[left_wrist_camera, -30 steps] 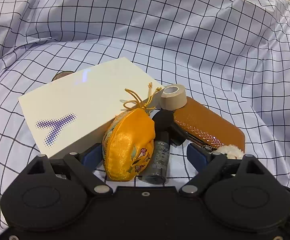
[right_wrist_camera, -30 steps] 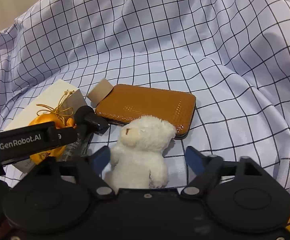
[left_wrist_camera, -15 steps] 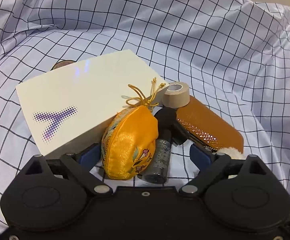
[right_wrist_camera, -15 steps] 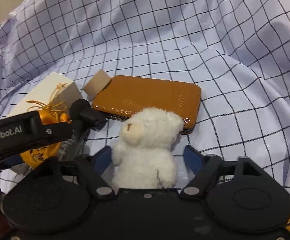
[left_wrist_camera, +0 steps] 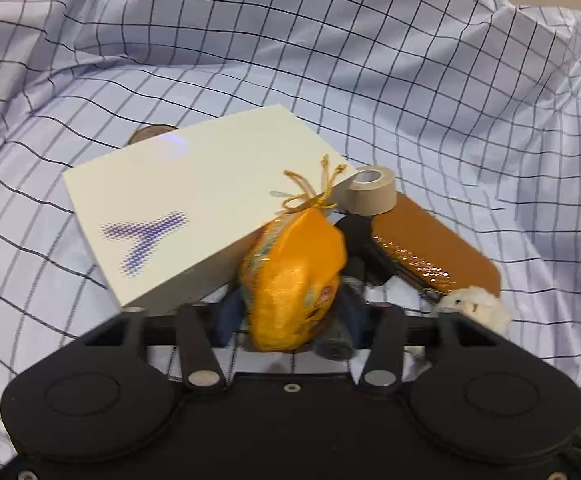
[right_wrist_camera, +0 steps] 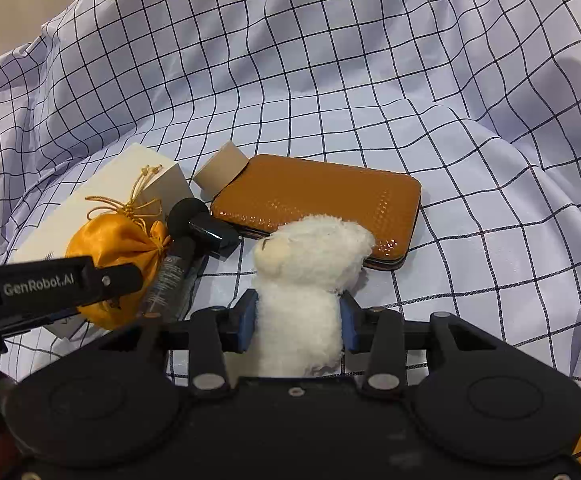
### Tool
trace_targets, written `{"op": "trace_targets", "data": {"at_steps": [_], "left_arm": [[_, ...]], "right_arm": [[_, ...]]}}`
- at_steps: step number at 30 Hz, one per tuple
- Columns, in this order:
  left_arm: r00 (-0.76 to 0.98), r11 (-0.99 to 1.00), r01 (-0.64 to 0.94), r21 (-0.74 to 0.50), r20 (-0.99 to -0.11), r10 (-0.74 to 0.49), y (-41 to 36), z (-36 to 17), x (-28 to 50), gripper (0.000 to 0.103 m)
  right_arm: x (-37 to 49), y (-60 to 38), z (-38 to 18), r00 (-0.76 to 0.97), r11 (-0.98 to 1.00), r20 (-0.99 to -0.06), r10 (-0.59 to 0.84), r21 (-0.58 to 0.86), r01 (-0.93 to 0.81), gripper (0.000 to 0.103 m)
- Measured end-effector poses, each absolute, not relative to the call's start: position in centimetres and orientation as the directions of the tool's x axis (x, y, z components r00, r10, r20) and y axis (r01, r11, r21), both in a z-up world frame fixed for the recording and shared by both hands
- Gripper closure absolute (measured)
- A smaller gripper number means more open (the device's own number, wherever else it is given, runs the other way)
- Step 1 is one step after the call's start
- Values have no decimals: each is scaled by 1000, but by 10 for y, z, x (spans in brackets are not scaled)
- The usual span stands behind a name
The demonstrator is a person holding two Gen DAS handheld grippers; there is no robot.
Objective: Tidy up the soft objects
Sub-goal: 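Reach the left tool to the orange silk pouch and close on it while the right tool holds the bear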
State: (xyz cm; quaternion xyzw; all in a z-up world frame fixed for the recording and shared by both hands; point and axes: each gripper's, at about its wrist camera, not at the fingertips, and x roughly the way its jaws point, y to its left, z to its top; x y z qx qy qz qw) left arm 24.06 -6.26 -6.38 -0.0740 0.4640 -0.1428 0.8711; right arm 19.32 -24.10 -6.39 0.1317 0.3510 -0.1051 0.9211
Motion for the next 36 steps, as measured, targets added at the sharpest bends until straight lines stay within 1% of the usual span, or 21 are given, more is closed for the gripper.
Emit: {"op": "trace_targets", "data": {"at_steps": [7, 10, 11, 14, 16, 20, 22, 23, 25, 26, 27, 28, 33, 36], "left_arm": [[535, 952, 194, -235, -789, -303, -58, -55, 226, 59], [527, 957, 208, -203, -801, -284, -58, -53, 220, 59], [521, 957, 212, -196, -806, -280, -59, -54, 220, 58], [532, 960, 214, -180, -802, -269, -60, -57, 221, 55], [533, 960, 209, -185, -802, -270, -61, -58, 224, 47], [541, 956, 220, -195, -791, -286, -65, -60, 229, 42], [543, 954, 223, -199, -788, -291, -66, -61, 231, 38], [543, 954, 220, -204, -787, -293, -66, -62, 232, 38], [543, 954, 207, -216, -786, -296, -65, -63, 234, 40], [543, 954, 202, -223, -785, -298, -65, -64, 235, 41], [544, 954, 199, -226, -784, -299, -64, -63, 235, 46], [549, 952, 202, -230, -778, -305, -64, -63, 234, 59], [563, 940, 230, -251, -754, -339, -62, -56, 224, 59], [580, 939, 242, -245, -739, -343, -62, -48, 217, 59]], "right_arm": [[189, -243, -63, 727, 941, -679, -102, 170, 291, 62], [189, -244, -65, 722, 941, -683, -108, 164, 296, 58], [190, -243, -65, 722, 941, -682, -113, 161, 299, 54], [192, -242, -65, 721, 941, -682, -124, 151, 304, 45], [194, -242, -66, 719, 938, -684, -127, 152, 310, 39], [199, -246, -67, 716, 933, -686, -129, 162, 323, 36], [200, -248, -66, 715, 929, -688, -127, 169, 328, 36], [201, -249, -66, 715, 928, -688, -125, 173, 329, 36], [202, -250, -66, 715, 926, -688, -123, 179, 332, 37], [202, -250, -66, 714, 926, -689, -121, 181, 331, 44], [202, -250, -66, 715, 926, -689, -116, 185, 328, 49], [201, -250, -65, 715, 929, -691, -103, 190, 318, 51], [195, -246, -60, 728, 936, -678, -102, 182, 300, 61], [187, -244, -51, 744, 938, -662, -91, 194, 287, 63]]}}
